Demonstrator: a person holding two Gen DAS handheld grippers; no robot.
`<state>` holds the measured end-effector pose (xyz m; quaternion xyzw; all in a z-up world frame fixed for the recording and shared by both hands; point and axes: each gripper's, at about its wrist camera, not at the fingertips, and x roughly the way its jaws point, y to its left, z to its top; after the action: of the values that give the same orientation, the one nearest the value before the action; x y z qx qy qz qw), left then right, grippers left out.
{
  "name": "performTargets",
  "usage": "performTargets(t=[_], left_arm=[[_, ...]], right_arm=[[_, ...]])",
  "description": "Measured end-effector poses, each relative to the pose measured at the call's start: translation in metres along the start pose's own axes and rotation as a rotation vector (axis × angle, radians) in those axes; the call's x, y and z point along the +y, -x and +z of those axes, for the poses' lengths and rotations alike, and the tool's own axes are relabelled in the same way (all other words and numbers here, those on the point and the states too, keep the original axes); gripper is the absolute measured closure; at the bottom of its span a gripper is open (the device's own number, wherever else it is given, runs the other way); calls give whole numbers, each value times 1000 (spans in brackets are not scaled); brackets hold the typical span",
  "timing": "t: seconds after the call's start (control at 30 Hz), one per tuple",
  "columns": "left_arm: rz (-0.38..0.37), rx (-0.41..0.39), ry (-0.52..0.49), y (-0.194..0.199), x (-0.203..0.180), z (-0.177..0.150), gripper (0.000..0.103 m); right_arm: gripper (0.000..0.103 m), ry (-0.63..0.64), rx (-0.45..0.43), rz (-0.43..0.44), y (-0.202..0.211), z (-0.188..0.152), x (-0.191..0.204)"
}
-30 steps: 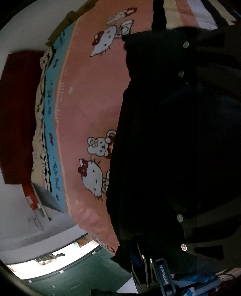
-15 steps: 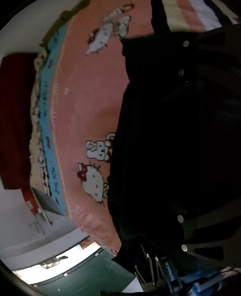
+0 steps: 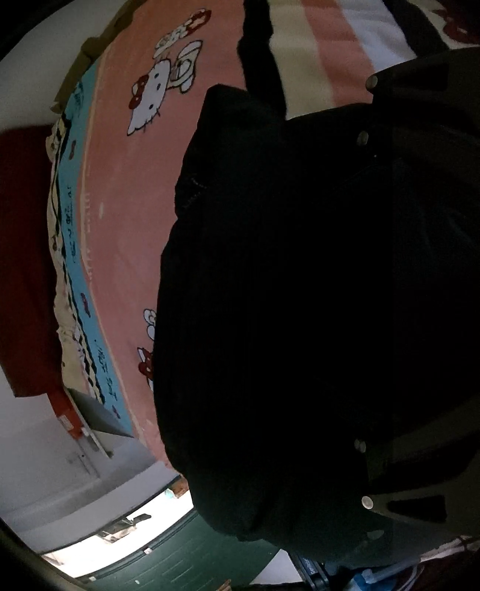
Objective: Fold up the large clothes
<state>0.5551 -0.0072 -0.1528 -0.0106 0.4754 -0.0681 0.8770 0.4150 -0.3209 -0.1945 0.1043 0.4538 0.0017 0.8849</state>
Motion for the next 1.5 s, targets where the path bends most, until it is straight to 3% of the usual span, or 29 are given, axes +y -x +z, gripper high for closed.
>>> performTargets(t=[0.57,1.0,1.2,1.3,1.37,1.5], left_arm=[[27,-85,4,-2,-3,-26,16],[25,-114,18,-18,-2,-25,13],[72,-110,-7,-8,-6,-22,13],[141,-183,-38,18,-12,-24,14],[125,-232,-41,36,-18,-24,14],[91,-325,-82,65,-41,-23,14]], right_arm=[[8,-18,-59,33,-5,-18,-9],[4,-40,-71,60,-23,-12,-15],[4,-32,-44,23,-21,-9,-9],[6,-17,-47,-50,-3,-6,2],[11,7,-81,-71,12,-4,13],[11,68,-189,-52,43,1,42]])
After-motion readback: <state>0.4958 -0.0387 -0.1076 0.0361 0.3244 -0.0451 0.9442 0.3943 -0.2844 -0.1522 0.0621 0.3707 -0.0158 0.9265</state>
